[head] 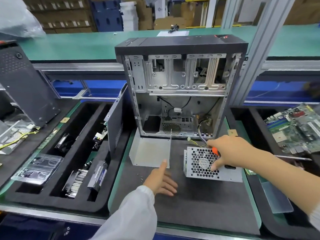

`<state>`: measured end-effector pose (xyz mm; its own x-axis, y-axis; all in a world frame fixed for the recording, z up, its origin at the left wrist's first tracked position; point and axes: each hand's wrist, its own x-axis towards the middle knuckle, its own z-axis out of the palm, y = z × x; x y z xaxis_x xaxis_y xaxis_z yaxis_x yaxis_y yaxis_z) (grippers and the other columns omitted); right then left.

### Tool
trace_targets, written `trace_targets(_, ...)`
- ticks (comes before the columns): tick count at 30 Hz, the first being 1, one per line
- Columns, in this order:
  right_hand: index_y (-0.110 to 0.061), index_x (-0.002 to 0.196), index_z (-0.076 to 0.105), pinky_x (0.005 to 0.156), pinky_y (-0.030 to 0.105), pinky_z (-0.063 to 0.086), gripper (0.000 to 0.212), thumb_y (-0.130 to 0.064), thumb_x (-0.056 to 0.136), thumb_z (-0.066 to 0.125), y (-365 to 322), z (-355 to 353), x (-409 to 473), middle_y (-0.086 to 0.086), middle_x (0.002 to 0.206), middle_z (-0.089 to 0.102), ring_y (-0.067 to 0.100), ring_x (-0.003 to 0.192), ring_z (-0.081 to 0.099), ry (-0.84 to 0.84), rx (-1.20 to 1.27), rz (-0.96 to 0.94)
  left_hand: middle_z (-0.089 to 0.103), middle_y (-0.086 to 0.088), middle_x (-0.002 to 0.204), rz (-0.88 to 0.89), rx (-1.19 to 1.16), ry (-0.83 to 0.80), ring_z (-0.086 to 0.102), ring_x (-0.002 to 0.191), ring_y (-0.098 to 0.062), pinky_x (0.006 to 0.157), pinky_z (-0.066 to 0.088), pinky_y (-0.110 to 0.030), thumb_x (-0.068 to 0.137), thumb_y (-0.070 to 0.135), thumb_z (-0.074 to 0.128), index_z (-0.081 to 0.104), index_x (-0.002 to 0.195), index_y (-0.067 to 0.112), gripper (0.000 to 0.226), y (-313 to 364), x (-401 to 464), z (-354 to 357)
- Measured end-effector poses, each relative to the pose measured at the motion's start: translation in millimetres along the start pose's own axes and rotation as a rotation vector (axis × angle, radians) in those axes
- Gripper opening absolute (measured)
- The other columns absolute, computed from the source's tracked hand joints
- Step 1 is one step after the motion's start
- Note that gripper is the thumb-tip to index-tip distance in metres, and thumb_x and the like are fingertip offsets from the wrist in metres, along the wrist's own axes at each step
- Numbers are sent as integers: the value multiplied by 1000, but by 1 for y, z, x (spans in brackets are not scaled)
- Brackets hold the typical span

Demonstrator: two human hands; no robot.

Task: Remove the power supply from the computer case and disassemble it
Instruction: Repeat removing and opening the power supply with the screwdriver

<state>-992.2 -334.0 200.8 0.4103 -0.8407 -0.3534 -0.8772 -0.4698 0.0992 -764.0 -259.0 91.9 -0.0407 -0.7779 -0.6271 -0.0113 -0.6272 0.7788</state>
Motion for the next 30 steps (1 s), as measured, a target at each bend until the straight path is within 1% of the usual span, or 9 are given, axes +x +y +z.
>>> trace_targets(2, -29, 114, 44, 62, 29, 38, 66, -65, 66, 72, -8, 7, -13, -3, 103, 61, 23, 96, 60, 24, -56, -13, 70, -22, 93, -141, -9, -191, 73, 77, -31, 59, 58, -34, 91, 74, 26, 49, 119, 13, 71, 3, -4, 16)
trace_targets(4, -29, 114, 44, 62, 29, 37, 61, -59, 69, 73, -15, 13, -25, -1, 103, 61, 24, 95, 61, 18, -52, -29, 66, -24, 109, -201, -100, -269, 72, 87, -32, 65, 59, -36, 91, 73, 33, 50, 128, 6, 78, 3, -2, 28)
trace_targets(7, -25, 112, 45, 62, 30, 35, 48, -46, 78, 71, -23, 23, -38, 0, 103, 61, 25, 95, 60, 10, -50, -86, 69, -23, 110, -105, -131, -165, 69, 79, -24, 62, 57, -31, 99, 39, 52, 61, 120, -2, 47, -5, 6, 42)
trace_targets(10, -22, 115, 45, 65, 33, 39, 38, -33, 85, 66, -35, 32, -40, 3, 102, 64, 28, 97, 61, 53, -94, -137, 72, -16, 105, 71, -5, -77, 66, 76, -19, 60, 49, -23, 100, 14, 46, 64, 118, -1, 29, -16, 15, 42)
trace_targets(14, -20, 119, 41, 60, 32, 38, 40, -17, 86, 63, -46, 40, -36, 4, 99, 65, 28, 90, 64, 74, -174, -154, 69, -14, 118, 243, 165, -45, 67, 104, -23, 83, 54, -26, 102, 8, 42, 62, 125, 6, 30, -26, 20, 33)
trace_targets(17, -17, 122, 38, 49, 29, 29, 47, -6, 83, 62, -51, 55, -33, 4, 94, 64, 30, 84, 65, 109, -226, -183, 61, 0, 129, 379, 393, 34, 56, 117, -13, 100, 40, -18, 105, 12, 39, 55, 136, 13, 35, -39, 21, 30)
trace_targets(22, -11, 129, 39, 50, 29, 23, 64, 10, 71, 56, -55, 94, -34, 9, 107, 59, 32, 93, 61, 123, -198, -195, 45, 0, 104, 624, 654, 208, 49, 97, -4, 91, 35, -16, 102, 21, 47, 65, 122, 17, 27, -42, 24, 20)
trace_targets(25, -15, 131, 37, 54, 32, 27, 60, 3, 78, 59, -50, 107, -35, 7, 113, 55, 32, 96, 61, 151, -140, -155, 50, 2, 95, 642, 577, 154, 52, 87, 2, 78, 36, -11, 96, 27, 60, 70, 100, 23, 11, -30, 19, 19)
trace_targets(30, -28, 112, 51, 63, 30, 33, 28, -48, 92, 53, -30, 90, -33, -6, 106, 56, 24, 94, 61, 284, 163, 0, 54, 7, 94, 663, 702, 26, 55, 82, -10, 75, 40, -14, 85, 28, 74, 71, 83, 26, 4, -5, 16, 24)
